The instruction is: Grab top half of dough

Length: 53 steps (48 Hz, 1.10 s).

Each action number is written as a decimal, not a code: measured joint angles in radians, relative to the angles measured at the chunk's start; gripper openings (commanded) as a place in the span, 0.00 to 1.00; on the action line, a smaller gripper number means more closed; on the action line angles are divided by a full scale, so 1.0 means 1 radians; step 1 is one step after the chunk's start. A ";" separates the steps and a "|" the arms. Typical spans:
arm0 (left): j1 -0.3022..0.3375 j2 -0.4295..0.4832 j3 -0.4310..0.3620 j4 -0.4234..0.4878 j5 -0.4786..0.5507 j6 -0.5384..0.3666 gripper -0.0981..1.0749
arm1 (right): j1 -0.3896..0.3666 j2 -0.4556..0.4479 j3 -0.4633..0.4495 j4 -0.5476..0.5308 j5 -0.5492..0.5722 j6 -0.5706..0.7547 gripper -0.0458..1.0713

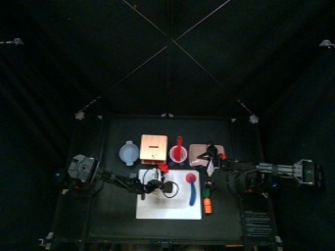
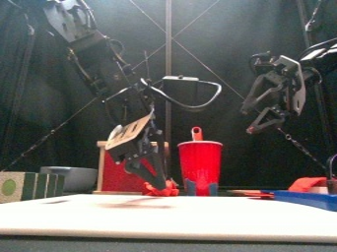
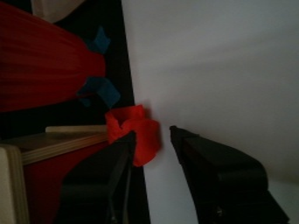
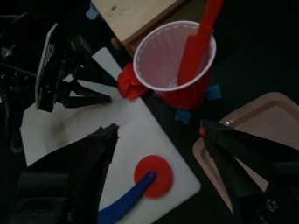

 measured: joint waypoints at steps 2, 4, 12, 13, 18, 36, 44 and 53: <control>0.003 0.003 -0.005 0.000 0.015 0.002 0.84 | 0.000 0.000 0.000 0.000 0.000 0.000 0.97; 0.005 0.008 -0.011 -0.003 0.032 0.003 0.86 | 0.000 0.000 0.000 0.000 -0.002 0.000 0.97; 0.009 0.014 -0.026 -0.006 0.077 0.006 0.91 | 0.000 0.002 0.000 -0.002 0.000 0.000 0.97; 0.008 0.015 -0.025 -0.005 0.078 0.006 0.91 | 0.000 0.002 0.000 0.000 -0.002 0.000 0.97; 0.011 0.018 -0.025 -0.008 0.060 0.008 0.91 | 0.000 0.002 -0.002 0.000 0.000 0.000 0.97; 0.031 0.032 -0.028 -0.014 0.029 0.002 0.91 | 0.000 0.003 0.000 0.000 0.000 0.000 0.97; 0.048 0.032 -0.028 -0.017 0.021 0.000 0.90 | 0.000 0.003 0.000 0.000 0.000 0.000 0.97; 0.071 0.035 -0.031 -0.029 0.011 -0.003 0.90 | 0.000 0.005 0.000 0.000 0.000 0.000 0.97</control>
